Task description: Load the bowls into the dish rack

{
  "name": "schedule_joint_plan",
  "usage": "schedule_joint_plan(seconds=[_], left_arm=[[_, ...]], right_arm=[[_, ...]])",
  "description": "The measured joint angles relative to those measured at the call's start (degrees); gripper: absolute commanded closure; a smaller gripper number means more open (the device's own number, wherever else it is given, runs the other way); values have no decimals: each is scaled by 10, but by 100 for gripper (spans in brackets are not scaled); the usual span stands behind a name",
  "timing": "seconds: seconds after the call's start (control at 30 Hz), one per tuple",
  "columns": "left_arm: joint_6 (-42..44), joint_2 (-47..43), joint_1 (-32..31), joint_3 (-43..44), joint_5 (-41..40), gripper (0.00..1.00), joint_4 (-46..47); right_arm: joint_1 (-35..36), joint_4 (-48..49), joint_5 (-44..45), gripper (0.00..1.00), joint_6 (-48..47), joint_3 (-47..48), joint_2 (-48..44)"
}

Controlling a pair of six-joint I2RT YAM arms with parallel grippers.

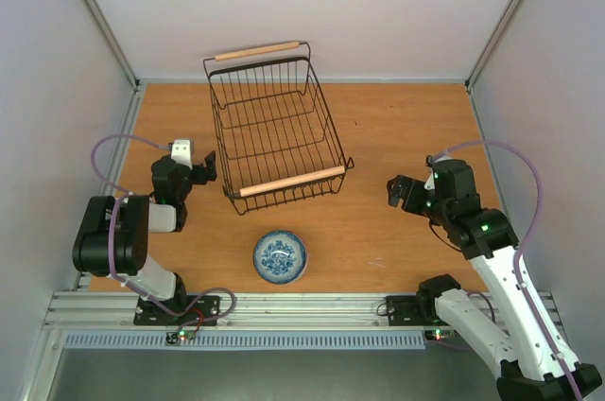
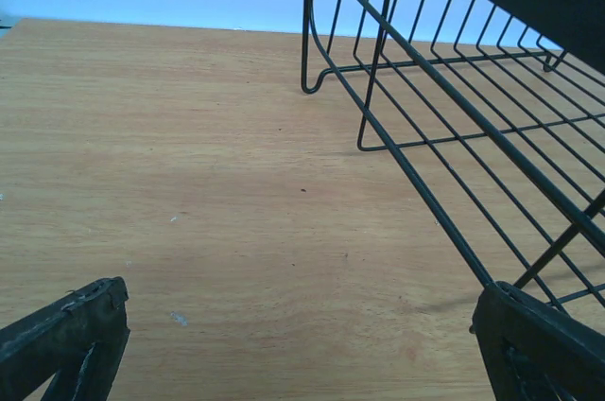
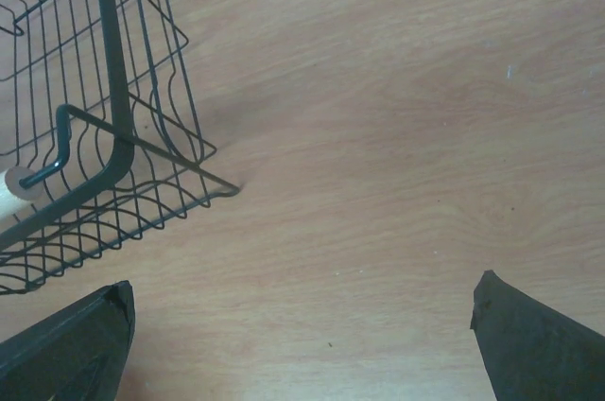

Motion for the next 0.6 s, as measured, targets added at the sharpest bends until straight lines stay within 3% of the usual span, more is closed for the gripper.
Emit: schedule_joint_plan(seconds=[0.43,0.6], left_arm=[[-1,0,0,0,0,1,0],[-1,0,0,0,0,0,0]], right_arm=[[2,-29,-41,1,11,-1,-32],[23,-37,-79,16,6,-1,-11]])
